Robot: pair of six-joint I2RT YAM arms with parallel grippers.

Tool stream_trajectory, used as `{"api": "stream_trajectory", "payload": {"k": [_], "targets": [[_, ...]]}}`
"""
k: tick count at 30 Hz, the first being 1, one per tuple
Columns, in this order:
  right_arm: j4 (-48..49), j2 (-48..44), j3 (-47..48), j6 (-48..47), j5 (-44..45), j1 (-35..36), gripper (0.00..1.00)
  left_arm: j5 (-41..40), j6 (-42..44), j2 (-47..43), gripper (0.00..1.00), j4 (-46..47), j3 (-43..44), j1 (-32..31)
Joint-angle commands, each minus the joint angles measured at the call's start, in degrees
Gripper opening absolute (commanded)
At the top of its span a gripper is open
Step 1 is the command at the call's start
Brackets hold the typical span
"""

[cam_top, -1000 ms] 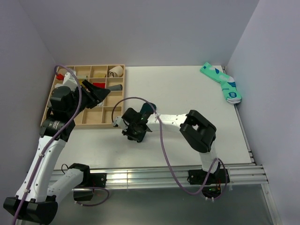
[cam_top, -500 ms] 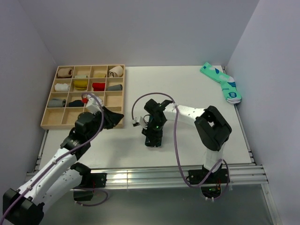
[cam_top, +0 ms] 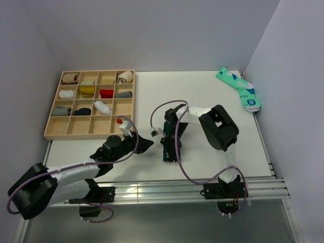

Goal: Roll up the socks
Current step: Roll the sock at the center of the board.

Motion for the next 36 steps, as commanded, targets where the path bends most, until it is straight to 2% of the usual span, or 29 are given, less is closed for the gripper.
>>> {"api": "stream_trajectory", "payload": {"k": [1, 5, 9, 19, 36], "targets": [[-4.5, 0.6, 3.3, -2.6, -4.0, -0.6, 0.23, 6.2, 3.8, 5.7, 0.34, 15.3, -0.2, -1.5], [-5.2, 1.4, 4.0, -2.6, -4.0, -1.0, 0.23, 10.4, 4.3, 12.2, 0.4, 21.8, 0.6, -2.0], [-5.7, 2.2, 4.3, -2.8, -4.4, -1.1, 0.23, 13.8, 4.7, 19.8, 0.4, 25.4, 2.4, -2.5], [-6.6, 2.8, 4.3, -3.3, -4.8, -1.9, 0.23, 19.7, 3.5, 32.6, 0.43, 32.8, 6.8, -2.7], [-6.6, 3.7, 4.5, -3.0, -4.5, -2.8, 0.22, 24.8, 2.8, 40.9, 0.49, 37.3, 6.1, -2.7]]}}
